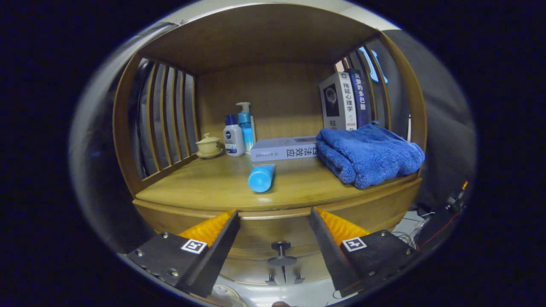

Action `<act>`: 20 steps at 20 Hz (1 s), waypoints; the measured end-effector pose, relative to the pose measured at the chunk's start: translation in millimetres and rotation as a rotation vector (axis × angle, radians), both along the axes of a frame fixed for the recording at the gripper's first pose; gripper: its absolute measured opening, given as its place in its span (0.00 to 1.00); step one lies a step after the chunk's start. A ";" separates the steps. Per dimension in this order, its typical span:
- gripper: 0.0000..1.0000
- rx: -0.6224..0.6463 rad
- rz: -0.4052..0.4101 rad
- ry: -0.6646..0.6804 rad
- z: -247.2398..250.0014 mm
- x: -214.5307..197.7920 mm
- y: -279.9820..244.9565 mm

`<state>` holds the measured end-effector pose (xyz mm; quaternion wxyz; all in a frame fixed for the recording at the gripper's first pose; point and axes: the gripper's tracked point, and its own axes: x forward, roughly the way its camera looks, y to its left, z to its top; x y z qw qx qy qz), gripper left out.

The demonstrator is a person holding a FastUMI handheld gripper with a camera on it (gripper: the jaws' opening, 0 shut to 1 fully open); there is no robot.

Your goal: Pull open the drawer, take out the items inside it, and place them on the countertop above the cabinet.

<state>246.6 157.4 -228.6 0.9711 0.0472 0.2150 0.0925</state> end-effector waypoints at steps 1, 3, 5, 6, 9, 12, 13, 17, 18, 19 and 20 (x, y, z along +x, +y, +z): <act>1.00 0.003 -0.001 0.004 0.0 -1.4 0.5; 0.99 0.022 -0.011 -0.003 7.0 -3.9 -1.2; 0.99 0.025 -0.017 -0.023 20.1 -7.8 -6.8; 0.99 0.020 -0.018 -0.035 27.7 -11.4 -10.8; 1.00 0.016 -0.028 -0.082 62.5 -24.0 -23.9; 0.99 0.034 -0.034 -0.146 106.5 -45.2 -33.7; 0.99 0.035 -0.034 -0.169 122.0 -53.9 -38.1; 0.99 0.013 -0.043 -0.256 173.5 -91.9 -57.9; 0.99 0.009 -0.045 -0.273 184.0 -102.2 -62.4; 0.99 0.005 -0.046 -0.289 192.8 -112.2 -66.4; 0.99 0.000 -0.045 -0.300 200.1 -122.1 -70.9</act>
